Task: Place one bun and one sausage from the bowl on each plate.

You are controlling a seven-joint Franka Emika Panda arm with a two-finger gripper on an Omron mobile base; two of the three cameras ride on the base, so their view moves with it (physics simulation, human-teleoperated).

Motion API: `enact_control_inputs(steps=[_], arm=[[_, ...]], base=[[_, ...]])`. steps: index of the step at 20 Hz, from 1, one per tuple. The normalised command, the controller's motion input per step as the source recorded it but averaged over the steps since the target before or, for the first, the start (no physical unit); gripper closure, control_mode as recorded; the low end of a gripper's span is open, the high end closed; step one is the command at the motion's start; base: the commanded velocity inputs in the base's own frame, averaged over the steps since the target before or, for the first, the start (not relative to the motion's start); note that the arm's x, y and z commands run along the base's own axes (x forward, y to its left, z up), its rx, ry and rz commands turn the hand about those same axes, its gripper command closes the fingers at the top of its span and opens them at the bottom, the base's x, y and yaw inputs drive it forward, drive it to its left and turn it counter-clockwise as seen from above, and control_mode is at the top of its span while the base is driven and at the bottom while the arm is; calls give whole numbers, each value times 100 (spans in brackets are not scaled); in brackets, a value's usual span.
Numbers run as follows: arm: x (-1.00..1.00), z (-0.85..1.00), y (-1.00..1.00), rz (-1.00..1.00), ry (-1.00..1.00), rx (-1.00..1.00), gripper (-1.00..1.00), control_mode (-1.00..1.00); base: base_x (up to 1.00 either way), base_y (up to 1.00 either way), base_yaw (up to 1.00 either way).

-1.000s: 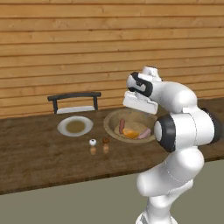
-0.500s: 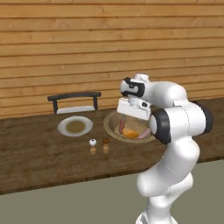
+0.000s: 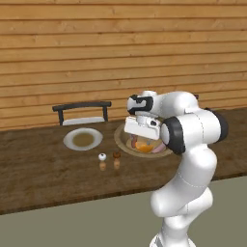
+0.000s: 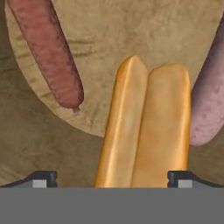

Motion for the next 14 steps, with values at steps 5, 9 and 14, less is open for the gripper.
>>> enact_control_inputs(steps=[5,9,14], arm=[[1,-29,4,3,1,0,-100,-100],[0,-37,0,1,15,-1,-100,-100],[-9,-24,-1,3,24,-6,-100,-100]], base=[[0,0,0],[0,0,0],[0,0,0]])
